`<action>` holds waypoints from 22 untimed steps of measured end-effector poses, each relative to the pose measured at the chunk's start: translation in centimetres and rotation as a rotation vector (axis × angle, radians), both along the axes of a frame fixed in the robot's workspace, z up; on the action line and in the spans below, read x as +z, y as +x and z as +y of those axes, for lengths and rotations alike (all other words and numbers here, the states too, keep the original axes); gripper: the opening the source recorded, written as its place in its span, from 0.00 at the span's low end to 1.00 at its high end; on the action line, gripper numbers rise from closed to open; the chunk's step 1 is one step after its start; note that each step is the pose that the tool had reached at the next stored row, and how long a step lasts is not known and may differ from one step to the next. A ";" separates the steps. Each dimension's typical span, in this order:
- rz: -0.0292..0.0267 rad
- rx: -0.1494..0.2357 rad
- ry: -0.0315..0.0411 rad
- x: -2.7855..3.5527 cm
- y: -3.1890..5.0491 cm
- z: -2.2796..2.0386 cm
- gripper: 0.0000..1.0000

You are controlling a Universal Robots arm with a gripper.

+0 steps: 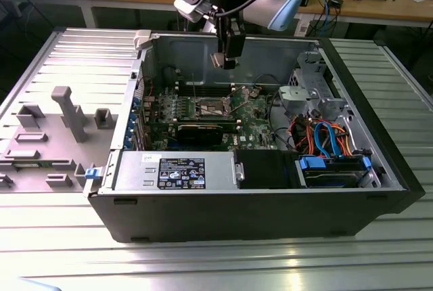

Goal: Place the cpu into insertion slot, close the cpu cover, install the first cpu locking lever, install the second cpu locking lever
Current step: 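Place the cpu into insertion slot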

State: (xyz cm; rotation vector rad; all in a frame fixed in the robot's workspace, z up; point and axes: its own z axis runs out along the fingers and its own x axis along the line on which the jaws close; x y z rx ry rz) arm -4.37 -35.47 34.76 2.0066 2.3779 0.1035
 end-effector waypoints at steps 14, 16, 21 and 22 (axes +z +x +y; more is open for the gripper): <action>0.0000 -0.104 0.0000 -0.41 -0.02 0.00 0.54; 0.0001 -0.121 -0.0001 -0.50 -0.02 0.00 0.54; 0.0003 -0.159 0.0001 -1.38 -0.02 0.00 0.54; 0.0003 -0.164 0.0000 -1.53 -0.02 0.00 0.54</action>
